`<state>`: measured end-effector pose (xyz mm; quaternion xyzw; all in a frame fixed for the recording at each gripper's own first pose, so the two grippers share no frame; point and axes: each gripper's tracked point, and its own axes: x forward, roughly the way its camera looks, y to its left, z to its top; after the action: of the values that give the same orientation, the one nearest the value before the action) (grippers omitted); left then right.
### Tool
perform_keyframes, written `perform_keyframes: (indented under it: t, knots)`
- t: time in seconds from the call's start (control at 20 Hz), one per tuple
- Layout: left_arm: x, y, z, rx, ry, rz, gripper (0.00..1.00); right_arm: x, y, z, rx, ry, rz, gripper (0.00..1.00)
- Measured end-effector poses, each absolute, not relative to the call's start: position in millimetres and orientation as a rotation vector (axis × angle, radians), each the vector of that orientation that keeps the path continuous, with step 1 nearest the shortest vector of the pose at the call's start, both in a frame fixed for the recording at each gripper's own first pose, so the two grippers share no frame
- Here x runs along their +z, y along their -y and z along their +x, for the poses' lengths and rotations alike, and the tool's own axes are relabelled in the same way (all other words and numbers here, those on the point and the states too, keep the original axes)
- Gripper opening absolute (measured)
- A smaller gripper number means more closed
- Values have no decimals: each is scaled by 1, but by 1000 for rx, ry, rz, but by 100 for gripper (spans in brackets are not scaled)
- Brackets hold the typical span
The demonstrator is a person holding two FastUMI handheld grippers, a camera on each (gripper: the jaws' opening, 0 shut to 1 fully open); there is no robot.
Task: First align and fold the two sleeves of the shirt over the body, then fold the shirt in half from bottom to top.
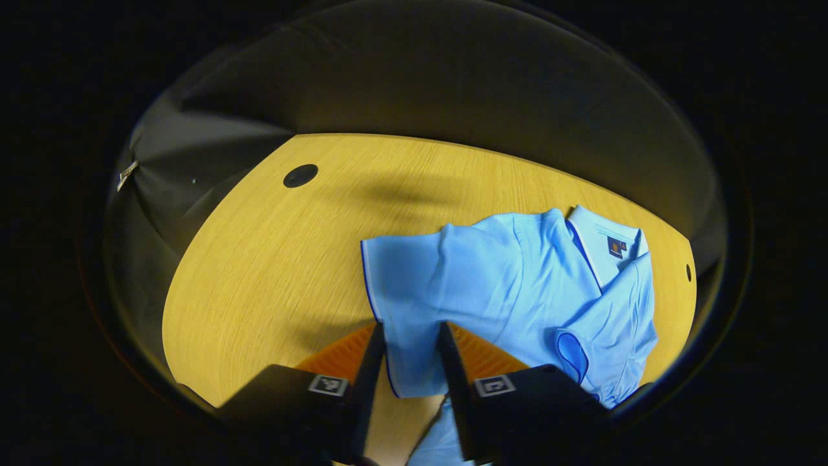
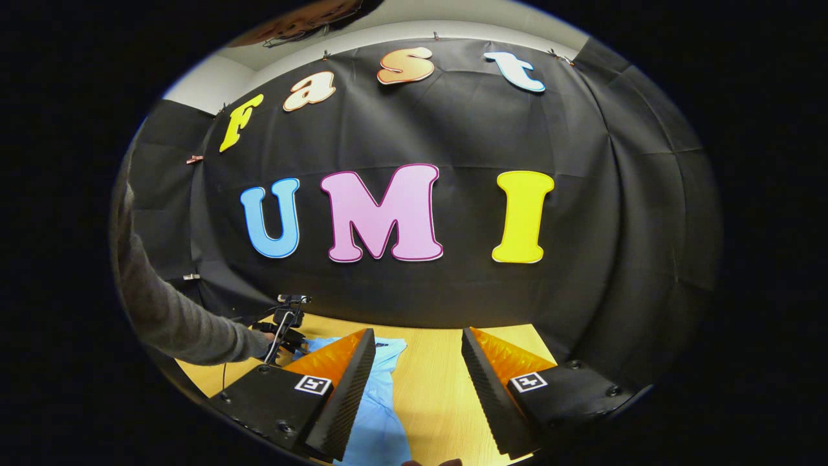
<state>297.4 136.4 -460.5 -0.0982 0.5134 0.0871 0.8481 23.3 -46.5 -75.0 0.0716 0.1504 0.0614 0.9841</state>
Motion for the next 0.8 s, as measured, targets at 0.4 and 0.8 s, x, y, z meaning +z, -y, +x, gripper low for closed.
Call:
perform_keyframes:
  t: [0.4,0.8]
  knots:
    - [-446,-125,304,152,-1034,-248,6,-81,53,18,122,-319,141,84]
    - [-375,-68,328,-23,-868,-177,6,-79,59,13,120,-316,168,85]
